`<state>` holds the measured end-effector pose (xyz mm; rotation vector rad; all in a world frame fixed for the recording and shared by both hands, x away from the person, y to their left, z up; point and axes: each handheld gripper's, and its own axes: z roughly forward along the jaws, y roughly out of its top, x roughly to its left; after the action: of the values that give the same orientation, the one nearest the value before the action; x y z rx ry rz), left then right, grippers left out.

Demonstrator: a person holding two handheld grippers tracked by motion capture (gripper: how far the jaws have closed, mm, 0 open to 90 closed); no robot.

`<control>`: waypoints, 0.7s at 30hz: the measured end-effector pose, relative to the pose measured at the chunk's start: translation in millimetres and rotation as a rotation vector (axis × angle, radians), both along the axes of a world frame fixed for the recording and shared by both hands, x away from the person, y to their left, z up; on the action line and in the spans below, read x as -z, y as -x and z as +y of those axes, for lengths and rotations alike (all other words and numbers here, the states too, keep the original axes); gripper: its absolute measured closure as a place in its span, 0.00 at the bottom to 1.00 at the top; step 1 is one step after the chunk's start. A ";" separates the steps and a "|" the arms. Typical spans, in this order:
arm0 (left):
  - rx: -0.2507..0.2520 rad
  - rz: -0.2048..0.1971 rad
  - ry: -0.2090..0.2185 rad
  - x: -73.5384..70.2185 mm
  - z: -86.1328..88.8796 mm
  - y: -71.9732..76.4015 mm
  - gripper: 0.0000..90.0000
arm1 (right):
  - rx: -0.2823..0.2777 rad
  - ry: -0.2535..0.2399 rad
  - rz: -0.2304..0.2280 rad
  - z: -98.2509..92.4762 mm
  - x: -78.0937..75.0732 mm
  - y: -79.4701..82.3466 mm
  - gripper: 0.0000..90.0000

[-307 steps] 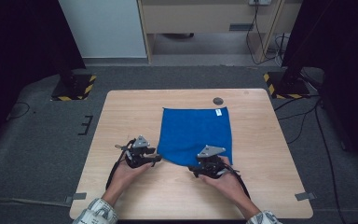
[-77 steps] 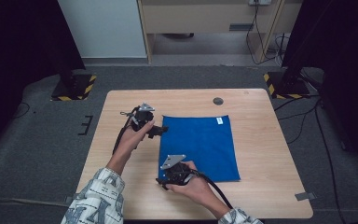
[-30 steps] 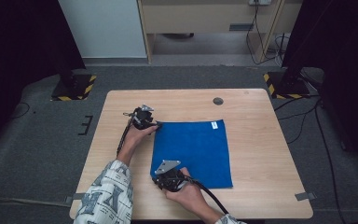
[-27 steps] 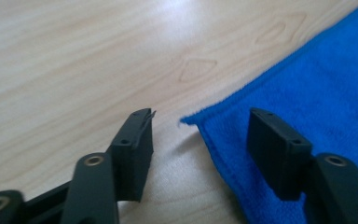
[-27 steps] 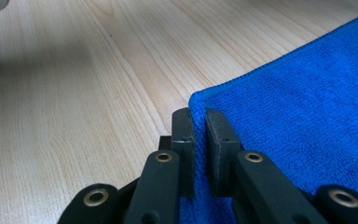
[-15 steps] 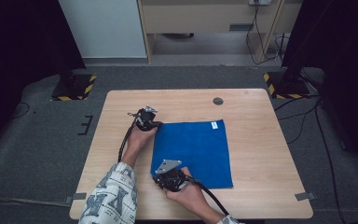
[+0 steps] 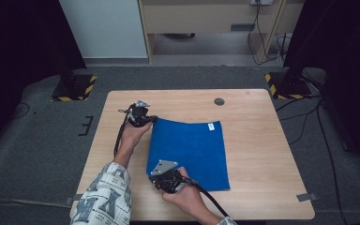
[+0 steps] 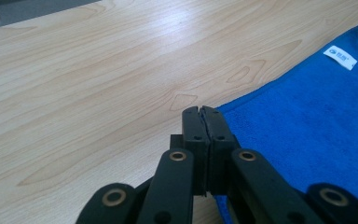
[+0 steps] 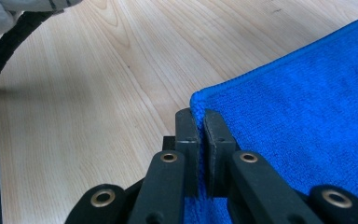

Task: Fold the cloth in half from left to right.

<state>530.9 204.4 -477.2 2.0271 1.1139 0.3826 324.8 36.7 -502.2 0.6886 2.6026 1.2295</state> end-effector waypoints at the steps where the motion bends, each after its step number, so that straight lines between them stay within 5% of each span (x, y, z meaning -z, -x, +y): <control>1: -0.001 -0.001 -0.005 -1.1 1.3 0.6 0.99 | -0.004 0.001 -0.002 1.5 -0.6 0.2 0.96; 21: -0.038 -0.003 -0.013 -18.8 37.2 9.3 0.99 | -0.015 -0.025 -0.046 31.2 -20.4 10.6 0.97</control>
<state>521.6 241.6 -458.4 2.0184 1.1520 0.4131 314.2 67.9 -481.8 0.6390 2.5636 1.2687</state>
